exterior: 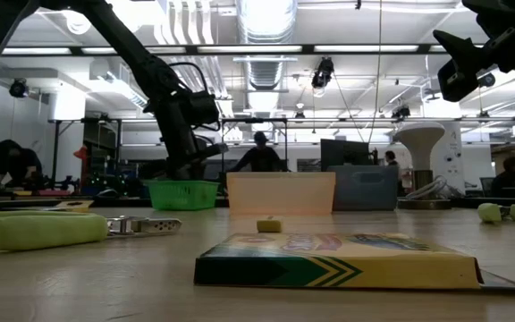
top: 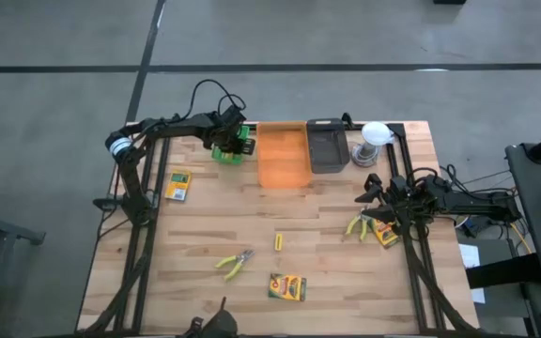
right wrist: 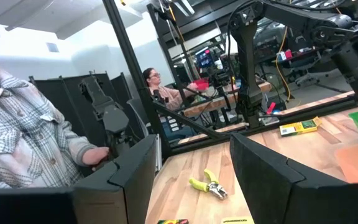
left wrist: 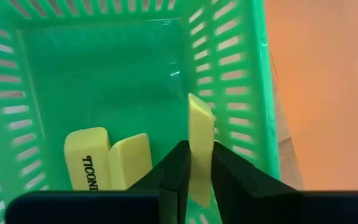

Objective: Pick & Place School Supplies
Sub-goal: Put the yellow eraser into the green bin

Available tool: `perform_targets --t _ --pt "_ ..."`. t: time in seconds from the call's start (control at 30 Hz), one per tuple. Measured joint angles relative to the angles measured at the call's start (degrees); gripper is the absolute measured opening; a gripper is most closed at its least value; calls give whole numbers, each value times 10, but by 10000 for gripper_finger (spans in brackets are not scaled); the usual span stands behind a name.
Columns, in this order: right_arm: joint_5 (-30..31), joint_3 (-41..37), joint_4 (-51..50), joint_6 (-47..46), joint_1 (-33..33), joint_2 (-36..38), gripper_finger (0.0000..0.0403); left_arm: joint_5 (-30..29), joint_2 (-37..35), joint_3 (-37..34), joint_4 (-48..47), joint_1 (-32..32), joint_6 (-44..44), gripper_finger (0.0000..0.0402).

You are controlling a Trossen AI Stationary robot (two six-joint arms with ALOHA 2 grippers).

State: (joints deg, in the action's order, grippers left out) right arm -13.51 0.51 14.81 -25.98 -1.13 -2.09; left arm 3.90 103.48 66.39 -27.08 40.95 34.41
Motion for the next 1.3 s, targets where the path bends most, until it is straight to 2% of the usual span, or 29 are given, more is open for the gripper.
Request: perform_targets --t 0.23,0.37,0.8,1.13,1.3 --pt "0 0 0 0 0 0 201 6 0 0 0 0 0 136" --pt "0 0 0 0 0 0 201 7 0 0 0 0 0 159" --pt "0 0 0 0 0 0 201 -1 -37 22 -1 3 -21 163" --pt "0 0 0 0 0 0 201 -3 -105 65 3 -2 -103 163" --pt "0 0 0 0 0 0 201 2 -165 64 53 -22 -164 163"
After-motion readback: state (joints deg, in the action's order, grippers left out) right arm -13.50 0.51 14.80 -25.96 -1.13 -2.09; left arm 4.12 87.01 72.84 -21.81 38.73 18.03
